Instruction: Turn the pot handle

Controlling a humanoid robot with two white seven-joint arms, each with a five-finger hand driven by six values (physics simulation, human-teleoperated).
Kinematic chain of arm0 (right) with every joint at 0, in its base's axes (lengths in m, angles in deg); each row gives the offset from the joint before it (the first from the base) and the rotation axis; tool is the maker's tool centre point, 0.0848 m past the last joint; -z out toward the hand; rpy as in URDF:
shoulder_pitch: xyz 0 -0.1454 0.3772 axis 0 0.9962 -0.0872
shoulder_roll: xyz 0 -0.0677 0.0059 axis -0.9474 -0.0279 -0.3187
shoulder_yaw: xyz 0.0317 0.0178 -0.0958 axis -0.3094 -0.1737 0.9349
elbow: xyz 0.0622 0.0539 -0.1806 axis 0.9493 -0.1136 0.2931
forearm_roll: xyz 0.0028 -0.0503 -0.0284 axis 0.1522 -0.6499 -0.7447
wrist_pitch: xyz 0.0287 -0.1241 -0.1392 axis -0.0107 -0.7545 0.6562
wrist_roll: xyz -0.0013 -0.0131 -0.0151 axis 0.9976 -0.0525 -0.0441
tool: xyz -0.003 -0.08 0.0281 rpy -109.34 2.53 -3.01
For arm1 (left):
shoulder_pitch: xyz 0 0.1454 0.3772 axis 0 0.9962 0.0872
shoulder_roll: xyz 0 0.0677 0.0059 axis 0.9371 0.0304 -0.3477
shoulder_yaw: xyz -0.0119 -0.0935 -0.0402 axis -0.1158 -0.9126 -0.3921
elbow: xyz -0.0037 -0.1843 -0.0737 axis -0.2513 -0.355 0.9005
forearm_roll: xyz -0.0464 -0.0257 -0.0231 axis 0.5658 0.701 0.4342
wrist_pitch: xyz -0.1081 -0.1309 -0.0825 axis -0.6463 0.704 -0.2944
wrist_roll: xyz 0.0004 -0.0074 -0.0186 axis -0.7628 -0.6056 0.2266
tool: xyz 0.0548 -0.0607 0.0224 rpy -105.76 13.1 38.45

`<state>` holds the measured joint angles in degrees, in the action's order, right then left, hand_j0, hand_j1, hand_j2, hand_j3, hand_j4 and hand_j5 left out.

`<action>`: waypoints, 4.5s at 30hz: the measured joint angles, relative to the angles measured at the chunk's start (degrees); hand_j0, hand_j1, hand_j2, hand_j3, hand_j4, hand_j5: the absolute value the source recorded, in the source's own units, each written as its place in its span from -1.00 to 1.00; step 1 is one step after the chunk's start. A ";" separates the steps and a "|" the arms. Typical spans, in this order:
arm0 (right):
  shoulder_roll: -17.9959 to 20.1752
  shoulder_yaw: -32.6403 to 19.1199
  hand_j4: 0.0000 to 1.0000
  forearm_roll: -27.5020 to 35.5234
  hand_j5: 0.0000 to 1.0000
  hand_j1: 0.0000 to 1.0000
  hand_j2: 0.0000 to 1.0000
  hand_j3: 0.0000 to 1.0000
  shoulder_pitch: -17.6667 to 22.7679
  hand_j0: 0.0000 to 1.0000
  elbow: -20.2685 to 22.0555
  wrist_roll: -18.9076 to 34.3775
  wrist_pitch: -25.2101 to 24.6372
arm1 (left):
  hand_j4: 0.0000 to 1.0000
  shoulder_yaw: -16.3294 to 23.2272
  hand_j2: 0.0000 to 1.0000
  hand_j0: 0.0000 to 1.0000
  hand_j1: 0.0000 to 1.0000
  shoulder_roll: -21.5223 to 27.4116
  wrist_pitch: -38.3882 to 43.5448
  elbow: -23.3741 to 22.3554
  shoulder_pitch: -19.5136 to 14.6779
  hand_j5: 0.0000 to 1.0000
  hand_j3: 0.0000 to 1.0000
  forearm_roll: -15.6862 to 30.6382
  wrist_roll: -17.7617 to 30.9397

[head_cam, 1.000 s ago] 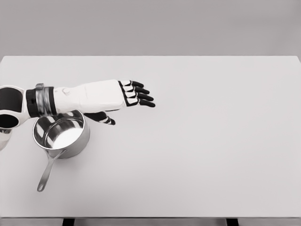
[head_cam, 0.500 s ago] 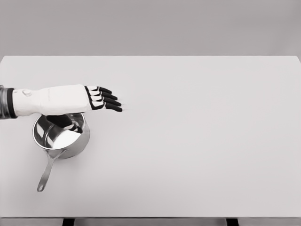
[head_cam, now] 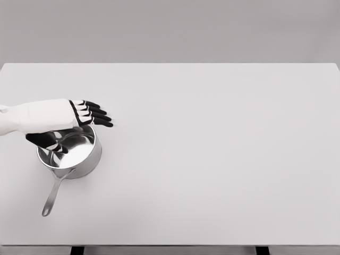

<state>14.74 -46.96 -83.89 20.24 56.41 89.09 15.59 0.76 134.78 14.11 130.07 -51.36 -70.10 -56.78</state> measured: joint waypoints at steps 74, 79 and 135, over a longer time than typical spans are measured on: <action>0.00 0.00 1.00 0.00 1.00 1.00 1.00 1.00 0.00 1.00 0.01 0.00 0.01 | 1.00 34.92 1.00 1.00 1.00 9.08 0.07 -0.03 -14.94 1.00 1.00 0.54 -10.87; 0.00 0.00 1.00 0.00 1.00 1.00 1.00 1.00 0.00 1.00 0.04 0.00 0.02 | 1.00 34.71 1.00 1.00 1.00 11.25 0.07 -0.03 -15.82 1.00 1.00 0.48 -10.60; 0.00 0.00 1.00 0.00 1.00 1.00 1.00 1.00 0.09 1.00 -0.02 0.00 0.02 | 1.00 27.13 1.00 1.00 1.00 11.95 0.07 -19.83 -16.79 1.00 1.00 -3.85 -10.63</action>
<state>14.74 -46.96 -83.89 20.33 56.39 89.09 15.60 27.89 146.74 14.18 110.25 -68.15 -73.95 -67.41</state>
